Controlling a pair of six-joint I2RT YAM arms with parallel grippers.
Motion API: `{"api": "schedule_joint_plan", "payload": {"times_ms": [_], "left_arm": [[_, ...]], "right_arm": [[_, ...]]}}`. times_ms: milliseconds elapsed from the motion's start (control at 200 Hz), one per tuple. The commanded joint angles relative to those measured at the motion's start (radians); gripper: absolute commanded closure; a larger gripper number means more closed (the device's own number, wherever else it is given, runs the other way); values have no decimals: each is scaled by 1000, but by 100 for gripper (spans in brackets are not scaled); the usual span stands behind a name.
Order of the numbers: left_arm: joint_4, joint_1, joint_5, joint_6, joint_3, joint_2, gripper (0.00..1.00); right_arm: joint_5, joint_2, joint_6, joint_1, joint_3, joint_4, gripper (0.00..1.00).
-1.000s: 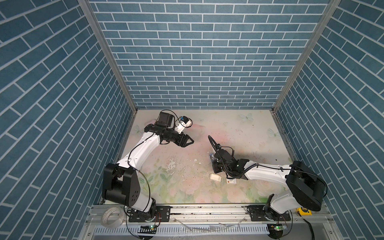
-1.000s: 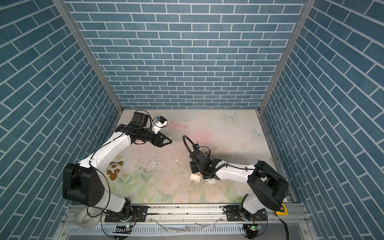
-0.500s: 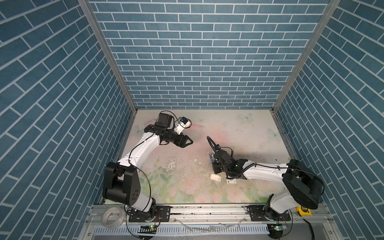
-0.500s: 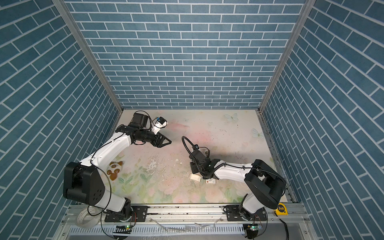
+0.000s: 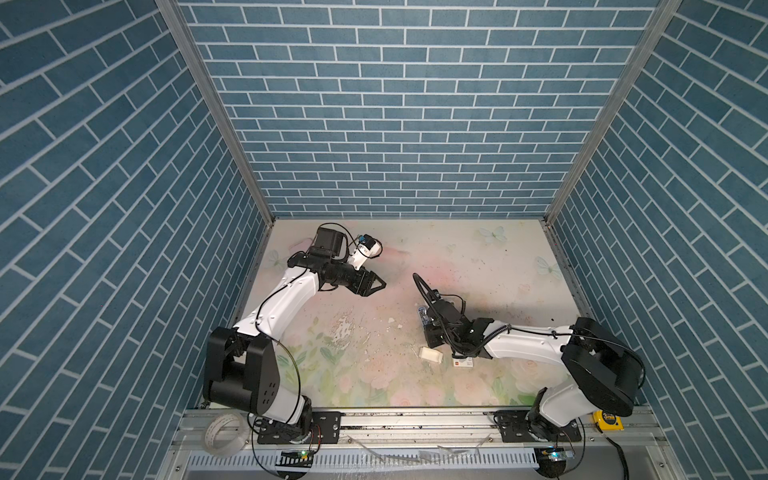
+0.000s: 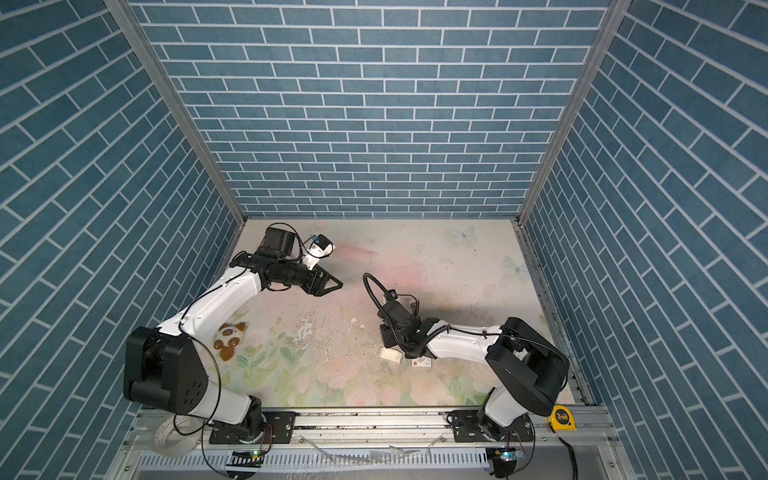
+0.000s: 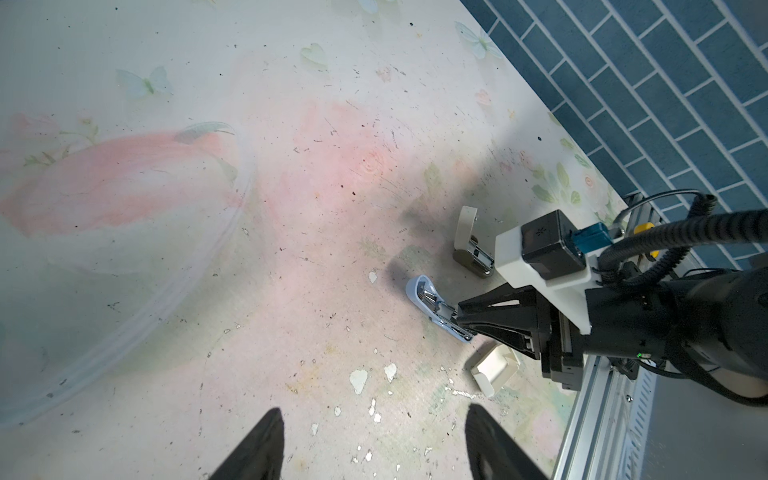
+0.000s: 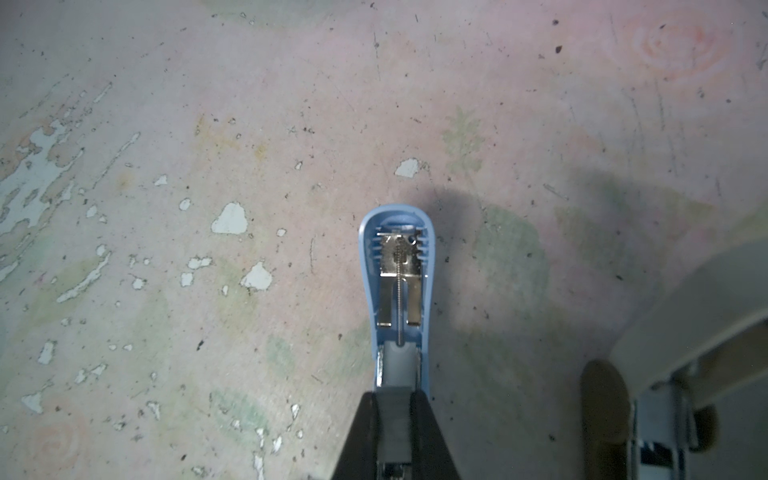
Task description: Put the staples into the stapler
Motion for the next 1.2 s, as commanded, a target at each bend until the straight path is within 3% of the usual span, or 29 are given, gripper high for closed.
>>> {"api": "schedule_joint_plan", "payload": {"times_ms": [0, 1195], "left_arm": [[8, 8, 11, 4, -10, -24, 29], [13, 8, 7, 8, -23, -34, 29]], "right_arm": [[15, 24, -17, -5, -6, 11, 90], [33, 40, -10, 26, 17, -55, 87]]}}
